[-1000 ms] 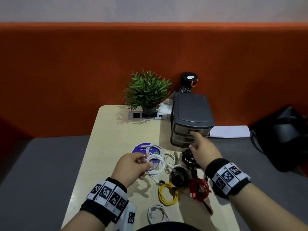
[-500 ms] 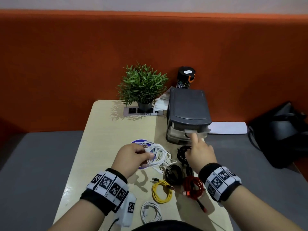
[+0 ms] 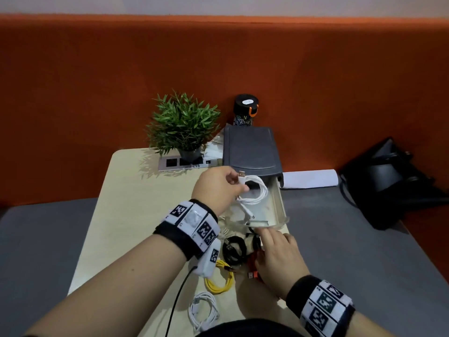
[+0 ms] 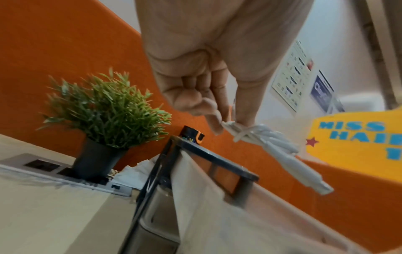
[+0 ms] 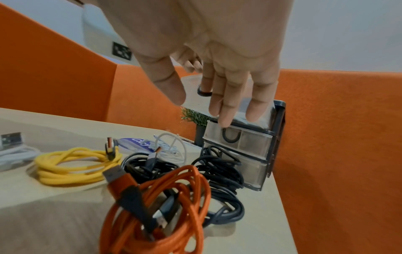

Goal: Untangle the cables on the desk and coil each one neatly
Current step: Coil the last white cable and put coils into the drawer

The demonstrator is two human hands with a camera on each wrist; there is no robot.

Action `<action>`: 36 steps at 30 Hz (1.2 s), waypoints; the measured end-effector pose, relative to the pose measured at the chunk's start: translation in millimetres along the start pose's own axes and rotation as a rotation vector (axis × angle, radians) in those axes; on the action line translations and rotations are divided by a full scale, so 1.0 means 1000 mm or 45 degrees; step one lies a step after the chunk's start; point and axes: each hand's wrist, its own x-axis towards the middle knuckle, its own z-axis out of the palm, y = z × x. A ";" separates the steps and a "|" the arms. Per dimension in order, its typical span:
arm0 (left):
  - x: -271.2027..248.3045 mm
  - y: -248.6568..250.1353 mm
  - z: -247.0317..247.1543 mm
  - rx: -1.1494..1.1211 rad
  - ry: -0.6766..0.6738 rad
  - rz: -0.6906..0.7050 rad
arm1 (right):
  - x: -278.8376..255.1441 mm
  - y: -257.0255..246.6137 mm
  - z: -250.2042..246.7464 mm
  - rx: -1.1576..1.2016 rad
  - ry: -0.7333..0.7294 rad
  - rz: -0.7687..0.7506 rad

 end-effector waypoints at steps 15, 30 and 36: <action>0.018 -0.009 0.035 0.837 -0.107 0.393 | -0.012 0.003 -0.006 -0.006 -0.102 -0.008; -0.006 -0.121 -0.014 0.697 -0.277 -0.027 | 0.020 0.003 -0.018 -0.001 -0.144 0.051; -0.015 -0.146 0.005 0.906 -0.439 0.010 | 0.019 -0.023 -0.013 0.088 -0.144 -0.155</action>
